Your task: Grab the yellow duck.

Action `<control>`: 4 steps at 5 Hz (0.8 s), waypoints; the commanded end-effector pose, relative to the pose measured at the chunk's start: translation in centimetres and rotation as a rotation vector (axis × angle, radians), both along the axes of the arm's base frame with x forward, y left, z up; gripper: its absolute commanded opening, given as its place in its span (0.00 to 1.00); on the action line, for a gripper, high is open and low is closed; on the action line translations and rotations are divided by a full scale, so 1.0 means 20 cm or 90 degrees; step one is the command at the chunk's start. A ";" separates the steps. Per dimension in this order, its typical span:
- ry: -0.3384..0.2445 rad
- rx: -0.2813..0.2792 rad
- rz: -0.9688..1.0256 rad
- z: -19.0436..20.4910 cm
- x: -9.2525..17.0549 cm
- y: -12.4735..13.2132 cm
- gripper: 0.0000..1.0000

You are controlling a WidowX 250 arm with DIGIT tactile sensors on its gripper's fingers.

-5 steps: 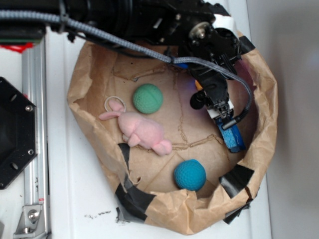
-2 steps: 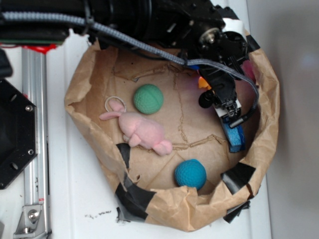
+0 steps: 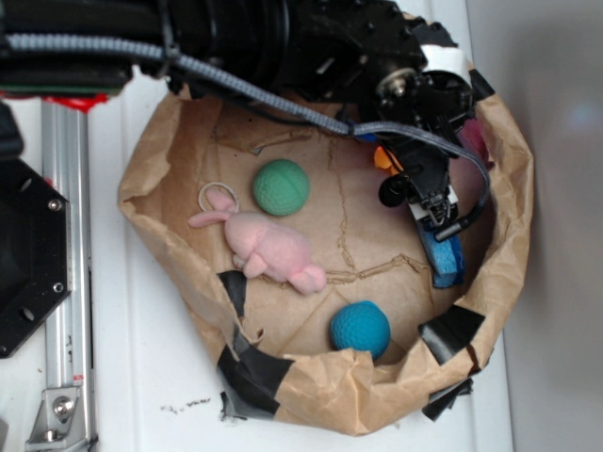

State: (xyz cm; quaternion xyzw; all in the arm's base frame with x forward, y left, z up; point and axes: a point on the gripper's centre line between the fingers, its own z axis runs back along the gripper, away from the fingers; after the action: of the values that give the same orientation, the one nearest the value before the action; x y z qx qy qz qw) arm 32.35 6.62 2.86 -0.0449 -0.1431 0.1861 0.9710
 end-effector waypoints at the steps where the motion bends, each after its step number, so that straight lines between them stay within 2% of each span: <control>1: -0.001 0.020 -0.029 0.01 -0.03 0.00 0.00; 4: -0.018 -0.017 -0.058 0.10 -0.10 -0.05 0.00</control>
State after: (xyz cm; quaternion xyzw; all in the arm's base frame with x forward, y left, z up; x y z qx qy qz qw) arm 30.27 4.74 3.38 -0.0699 -0.1341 0.1455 0.9777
